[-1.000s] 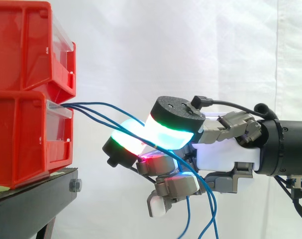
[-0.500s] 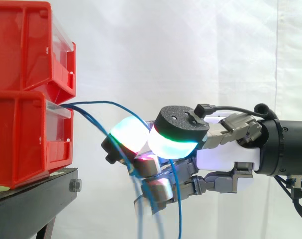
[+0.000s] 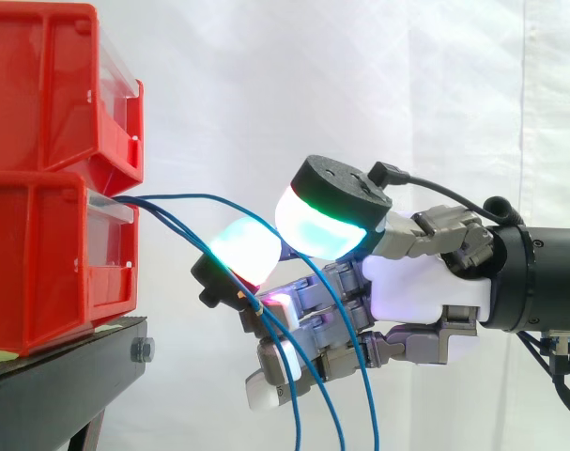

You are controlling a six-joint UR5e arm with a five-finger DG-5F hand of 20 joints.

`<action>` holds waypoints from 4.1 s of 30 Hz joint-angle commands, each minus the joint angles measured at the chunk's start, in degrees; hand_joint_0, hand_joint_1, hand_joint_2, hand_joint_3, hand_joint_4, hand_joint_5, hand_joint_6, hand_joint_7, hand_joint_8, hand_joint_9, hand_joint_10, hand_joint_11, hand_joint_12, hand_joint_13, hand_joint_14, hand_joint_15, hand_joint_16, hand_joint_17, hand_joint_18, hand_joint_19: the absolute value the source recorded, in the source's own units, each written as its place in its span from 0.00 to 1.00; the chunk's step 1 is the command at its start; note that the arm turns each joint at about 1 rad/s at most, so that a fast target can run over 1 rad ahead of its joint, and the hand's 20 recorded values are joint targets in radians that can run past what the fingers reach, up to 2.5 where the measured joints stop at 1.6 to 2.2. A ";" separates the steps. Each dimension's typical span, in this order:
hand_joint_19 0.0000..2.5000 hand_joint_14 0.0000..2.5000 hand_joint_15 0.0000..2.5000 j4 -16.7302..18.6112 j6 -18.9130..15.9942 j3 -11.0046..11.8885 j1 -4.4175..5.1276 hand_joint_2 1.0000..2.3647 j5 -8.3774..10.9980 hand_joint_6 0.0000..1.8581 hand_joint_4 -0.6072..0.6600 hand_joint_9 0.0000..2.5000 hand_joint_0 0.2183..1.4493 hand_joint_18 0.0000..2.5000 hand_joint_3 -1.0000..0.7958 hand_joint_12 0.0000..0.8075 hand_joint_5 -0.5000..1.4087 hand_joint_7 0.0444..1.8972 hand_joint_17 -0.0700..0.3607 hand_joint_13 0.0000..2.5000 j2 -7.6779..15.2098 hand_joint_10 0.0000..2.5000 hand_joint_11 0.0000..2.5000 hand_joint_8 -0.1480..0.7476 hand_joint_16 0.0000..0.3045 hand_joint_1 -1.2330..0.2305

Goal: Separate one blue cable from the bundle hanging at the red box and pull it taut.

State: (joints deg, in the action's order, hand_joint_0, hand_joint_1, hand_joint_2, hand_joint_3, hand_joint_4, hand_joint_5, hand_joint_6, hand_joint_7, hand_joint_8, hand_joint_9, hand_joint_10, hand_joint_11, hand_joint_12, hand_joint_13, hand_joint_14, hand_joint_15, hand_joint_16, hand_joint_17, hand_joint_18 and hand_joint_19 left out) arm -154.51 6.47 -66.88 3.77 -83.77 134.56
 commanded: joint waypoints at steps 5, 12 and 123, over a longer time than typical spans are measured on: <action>0.24 0.01 0.37 0.00 -0.14 0.00 0.01 0.00 -0.08 0.44 0.57 0.35 0.30 0.28 0.28 0.51 0.16 0.51 0.43 0.33 0.00 0.01 0.57 0.49 0.17 0.35; 0.25 0.01 0.38 0.00 -0.14 0.00 0.01 0.01 -0.08 0.45 0.53 0.38 0.31 0.28 0.39 0.50 0.17 0.54 0.42 0.35 0.00 0.01 0.57 0.48 0.16 0.37; 0.61 0.79 0.61 -10.64 0.39 -6.33 0.62 0.02 -0.78 0.47 0.50 0.37 0.33 0.50 0.49 0.47 0.17 0.55 0.36 0.34 -7.82 0.57 0.62 0.49 0.13 0.38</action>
State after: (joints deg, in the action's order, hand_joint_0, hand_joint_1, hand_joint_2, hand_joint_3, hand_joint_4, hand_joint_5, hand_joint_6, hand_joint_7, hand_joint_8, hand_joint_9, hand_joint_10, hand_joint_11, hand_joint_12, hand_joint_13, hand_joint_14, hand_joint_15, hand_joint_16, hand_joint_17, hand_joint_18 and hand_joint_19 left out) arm -165.20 5.01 -70.35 4.19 -85.07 128.84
